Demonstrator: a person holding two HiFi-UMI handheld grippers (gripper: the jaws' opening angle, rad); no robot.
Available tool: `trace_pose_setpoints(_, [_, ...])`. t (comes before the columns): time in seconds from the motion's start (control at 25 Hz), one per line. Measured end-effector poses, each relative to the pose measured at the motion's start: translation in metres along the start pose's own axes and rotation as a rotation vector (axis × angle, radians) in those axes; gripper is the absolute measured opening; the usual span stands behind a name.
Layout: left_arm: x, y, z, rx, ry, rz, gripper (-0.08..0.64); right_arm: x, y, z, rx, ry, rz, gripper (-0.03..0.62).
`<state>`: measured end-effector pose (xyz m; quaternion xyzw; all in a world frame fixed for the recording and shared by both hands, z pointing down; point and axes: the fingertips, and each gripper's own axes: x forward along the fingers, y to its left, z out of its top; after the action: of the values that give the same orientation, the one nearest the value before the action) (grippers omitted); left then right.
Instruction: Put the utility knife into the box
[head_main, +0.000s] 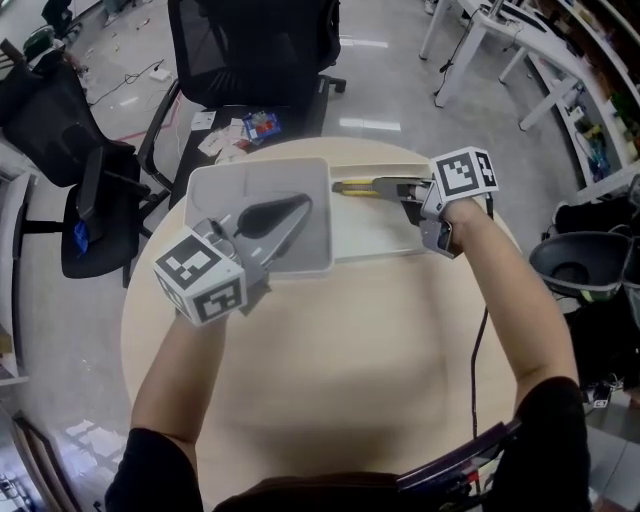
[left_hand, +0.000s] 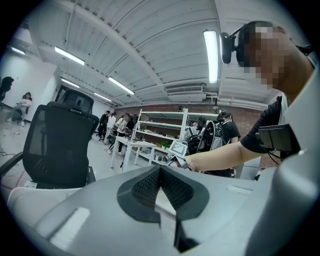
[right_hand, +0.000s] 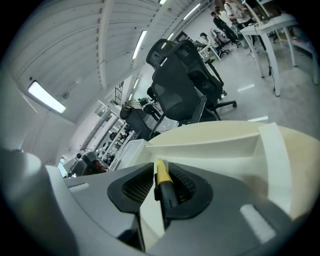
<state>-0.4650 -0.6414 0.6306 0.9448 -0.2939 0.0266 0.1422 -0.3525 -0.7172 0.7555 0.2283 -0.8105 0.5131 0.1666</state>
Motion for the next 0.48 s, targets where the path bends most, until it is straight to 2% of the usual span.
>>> trace_pose_setpoints(0.16, [0.0026, 0.0009, -0.0031, -0.001, -0.008, -0.011, 0.0, 0.0047, -0.0054, 0.002, -0.041, 0.009, -0.062, 0.171])
trace_pose_setpoints(0.32, [0.0019, 0.0005, -0.0011, -0.008, -0.016, -0.011, 0.0, 0.0063, -0.0093, 0.0067, -0.223, 0.032, -0.178, 0.245])
trace_pose_setpoints(0.48, [0.0024, 0.0026, 0.0011, -0.013, -0.016, -0.005, 0.0, 0.0043, -0.0118, 0.009, -0.364, 0.047, -0.298, 0.254])
